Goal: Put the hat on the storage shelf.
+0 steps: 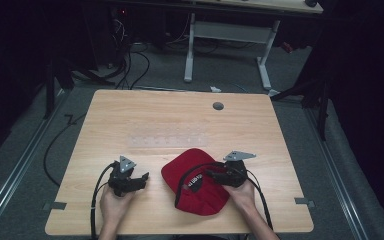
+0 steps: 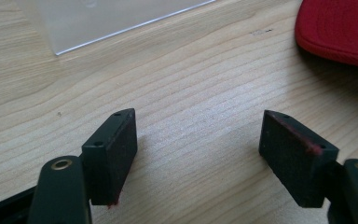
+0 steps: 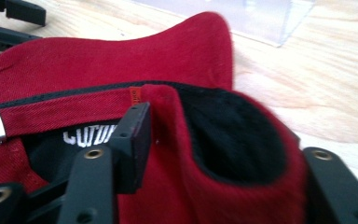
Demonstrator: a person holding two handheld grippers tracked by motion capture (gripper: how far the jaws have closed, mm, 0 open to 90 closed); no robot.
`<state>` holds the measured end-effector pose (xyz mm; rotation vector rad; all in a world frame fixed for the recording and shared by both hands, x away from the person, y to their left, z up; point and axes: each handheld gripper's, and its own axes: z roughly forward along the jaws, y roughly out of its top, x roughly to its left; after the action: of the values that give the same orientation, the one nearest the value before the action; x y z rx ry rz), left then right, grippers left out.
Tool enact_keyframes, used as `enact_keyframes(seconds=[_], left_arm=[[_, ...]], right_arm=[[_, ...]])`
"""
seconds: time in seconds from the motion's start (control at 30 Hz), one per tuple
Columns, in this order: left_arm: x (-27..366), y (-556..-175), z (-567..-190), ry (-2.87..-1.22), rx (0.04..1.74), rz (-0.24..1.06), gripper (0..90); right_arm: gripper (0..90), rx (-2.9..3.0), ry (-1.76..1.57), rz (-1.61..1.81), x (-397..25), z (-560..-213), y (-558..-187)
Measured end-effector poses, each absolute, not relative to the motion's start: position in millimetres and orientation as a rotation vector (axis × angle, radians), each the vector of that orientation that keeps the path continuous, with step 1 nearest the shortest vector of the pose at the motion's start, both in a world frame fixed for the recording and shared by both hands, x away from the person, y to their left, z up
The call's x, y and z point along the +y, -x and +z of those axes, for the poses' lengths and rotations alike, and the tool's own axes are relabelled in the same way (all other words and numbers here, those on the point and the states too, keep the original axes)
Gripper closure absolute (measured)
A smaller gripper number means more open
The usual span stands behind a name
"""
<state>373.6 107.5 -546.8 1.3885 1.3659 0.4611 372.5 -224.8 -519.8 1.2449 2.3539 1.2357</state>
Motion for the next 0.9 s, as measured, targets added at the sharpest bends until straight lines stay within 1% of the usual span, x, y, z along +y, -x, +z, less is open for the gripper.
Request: enact_keyframes(seconds=[0.13,0.3,0.37,0.53,0.9], left_arm=[[107,-374,-547,-1.388,1.366,0.461,27.9],[107,-374,-547,-1.388,1.366,0.460,27.8],[107,-374,-547,-1.389,1.366,0.461,27.8],[107,-373,-547,-1.391,1.365,0.460,27.5],[107,-374,-547,-1.387,1.369,0.460,27.0]], right_arm=[[57.7,2.395,-1.229,1.242,-222,-525,-375],[74.0,2.431,-1.226,1.285,-225,-524,-375],[78.6,2.443,-1.212,1.298,-226,-522,-374],[81.9,2.473,-1.193,1.314,-227,-518,-370],[83.2,2.459,-1.234,1.357,-235,-503,-362]])
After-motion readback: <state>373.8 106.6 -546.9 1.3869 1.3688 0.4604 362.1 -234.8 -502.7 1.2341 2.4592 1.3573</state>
